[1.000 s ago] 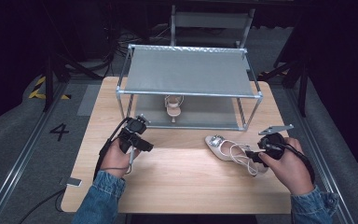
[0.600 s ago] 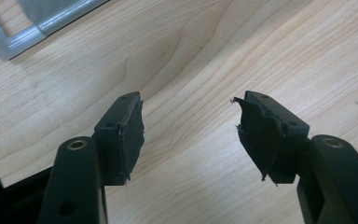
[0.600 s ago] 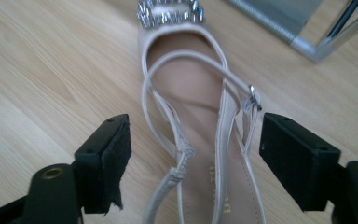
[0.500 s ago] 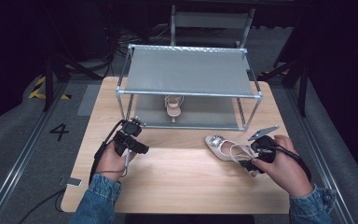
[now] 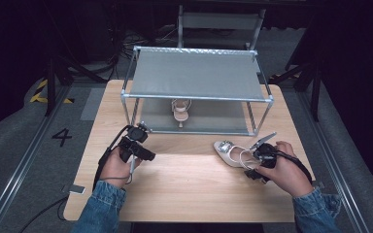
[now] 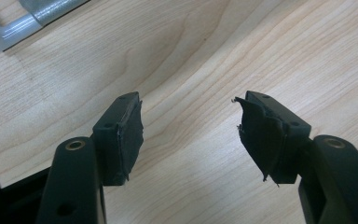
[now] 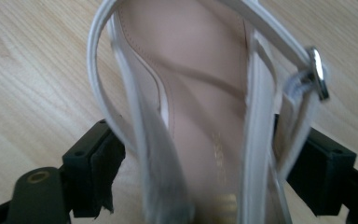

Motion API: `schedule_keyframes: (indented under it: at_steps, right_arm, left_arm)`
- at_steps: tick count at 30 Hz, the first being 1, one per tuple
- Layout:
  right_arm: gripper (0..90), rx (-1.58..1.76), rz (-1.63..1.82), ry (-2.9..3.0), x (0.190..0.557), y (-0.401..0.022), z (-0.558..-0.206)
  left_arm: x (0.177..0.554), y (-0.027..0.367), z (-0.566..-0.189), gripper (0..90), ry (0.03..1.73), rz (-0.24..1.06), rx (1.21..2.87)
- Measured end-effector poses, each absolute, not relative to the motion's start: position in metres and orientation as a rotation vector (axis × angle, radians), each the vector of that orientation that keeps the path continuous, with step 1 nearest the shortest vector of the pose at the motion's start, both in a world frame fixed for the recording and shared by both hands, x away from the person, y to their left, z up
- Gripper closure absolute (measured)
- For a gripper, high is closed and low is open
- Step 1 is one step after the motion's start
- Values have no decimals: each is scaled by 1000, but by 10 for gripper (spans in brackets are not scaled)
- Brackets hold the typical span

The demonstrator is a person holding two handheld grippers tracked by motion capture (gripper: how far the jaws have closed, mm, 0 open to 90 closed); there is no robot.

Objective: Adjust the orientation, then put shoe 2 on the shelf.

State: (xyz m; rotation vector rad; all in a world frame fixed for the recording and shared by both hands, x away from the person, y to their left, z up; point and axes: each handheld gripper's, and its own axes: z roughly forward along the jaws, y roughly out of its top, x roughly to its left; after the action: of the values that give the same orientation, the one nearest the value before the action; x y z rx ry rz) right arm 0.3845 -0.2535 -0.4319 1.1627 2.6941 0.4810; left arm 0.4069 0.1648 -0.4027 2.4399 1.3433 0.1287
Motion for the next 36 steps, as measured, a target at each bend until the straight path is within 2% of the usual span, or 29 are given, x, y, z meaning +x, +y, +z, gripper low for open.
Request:
schedule_keyframes:
  at_steps: [3,9,14,28,36]
  right_arm:
    - [203,1156,512,2686,388,-252,-437]
    - [304,1194,579,2632,387,-255,-437]
    - [338,1182,581,2628,383,-256,-435]
    - [348,1226,725,2576,374,-246,-421]
    - [345,1295,726,2514,386,-230,-412]
  left_arm:
    - [407,168,-402,385,1344,137,2438]
    - [407,166,-400,386,1357,132,2429]
    - [407,159,-401,389,1344,128,2448]
    - [415,155,-397,387,1331,114,2434]
    - [417,169,-388,378,1321,145,2441]
